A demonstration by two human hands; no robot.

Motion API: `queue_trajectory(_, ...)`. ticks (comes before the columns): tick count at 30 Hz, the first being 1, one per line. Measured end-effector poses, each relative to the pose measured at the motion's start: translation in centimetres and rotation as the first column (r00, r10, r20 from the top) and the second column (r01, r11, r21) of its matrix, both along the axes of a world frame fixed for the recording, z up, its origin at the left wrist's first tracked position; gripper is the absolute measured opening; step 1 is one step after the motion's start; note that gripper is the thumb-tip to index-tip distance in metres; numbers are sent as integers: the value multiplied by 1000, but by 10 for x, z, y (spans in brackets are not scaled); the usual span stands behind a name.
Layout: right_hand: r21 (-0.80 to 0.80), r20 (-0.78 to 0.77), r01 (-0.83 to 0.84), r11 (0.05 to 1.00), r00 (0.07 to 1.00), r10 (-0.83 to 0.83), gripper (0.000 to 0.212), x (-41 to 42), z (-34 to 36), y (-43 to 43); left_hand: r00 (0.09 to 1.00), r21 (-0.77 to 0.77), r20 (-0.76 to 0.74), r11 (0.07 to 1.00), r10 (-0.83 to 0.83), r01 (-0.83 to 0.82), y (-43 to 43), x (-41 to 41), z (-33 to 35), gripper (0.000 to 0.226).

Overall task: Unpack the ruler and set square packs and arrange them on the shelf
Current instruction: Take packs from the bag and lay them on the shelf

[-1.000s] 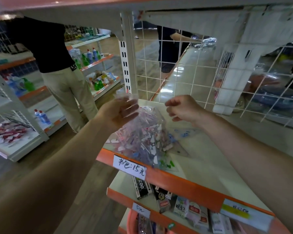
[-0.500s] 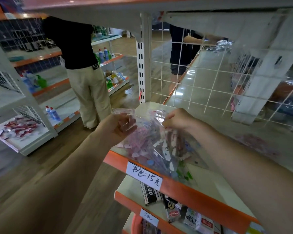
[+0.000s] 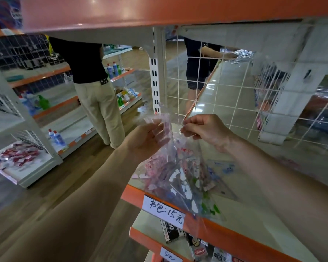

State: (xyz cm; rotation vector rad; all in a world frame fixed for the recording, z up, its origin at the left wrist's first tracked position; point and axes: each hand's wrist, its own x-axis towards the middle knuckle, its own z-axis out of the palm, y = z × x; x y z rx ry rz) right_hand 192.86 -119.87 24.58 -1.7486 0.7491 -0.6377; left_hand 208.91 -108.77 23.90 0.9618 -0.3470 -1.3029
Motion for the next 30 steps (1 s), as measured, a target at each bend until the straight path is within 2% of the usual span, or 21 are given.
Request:
queue_trajectory(5,-24,-26,-109,994,994,108,10,-9,14,10,997,-81,43,994,-67,70,-17,-21,12,21)
queue_trajectory(10,66,57,-74,995,996,70,18,-30,20,10,986,-142,90,978,-142,154,-36,-47,27,22)
queue_trajectory(12,-20,25,-55,998,998,55,8,-40,23,10,977,-180,129,965,-169,191,-41,-61,35,27)
queue_trajectory(14,-85,26,7,996,1000,-5,17,-51,26,7,974,-178,132,962,-186,208,-45,-76,39,29)
queue_trajectory(19,-39,53,117,992,992,-115,13,-90,36,3,903,14,332,958,-273,285,-57,-98,33,13)
queue_trajectory(23,-25,-25,175,984,984,-176,7,-132,47,-1,871,95,309,924,-381,371,-64,-123,29,8)
queue_trajectory(27,28,-141,225,974,965,-219,8,-187,51,-8,865,168,256,901,-432,401,-70,-148,25,8)
queue_trajectory(30,74,-205,273,959,946,-253,8,-225,41,-9,846,224,271,885,-459,408,-71,-168,18,10)
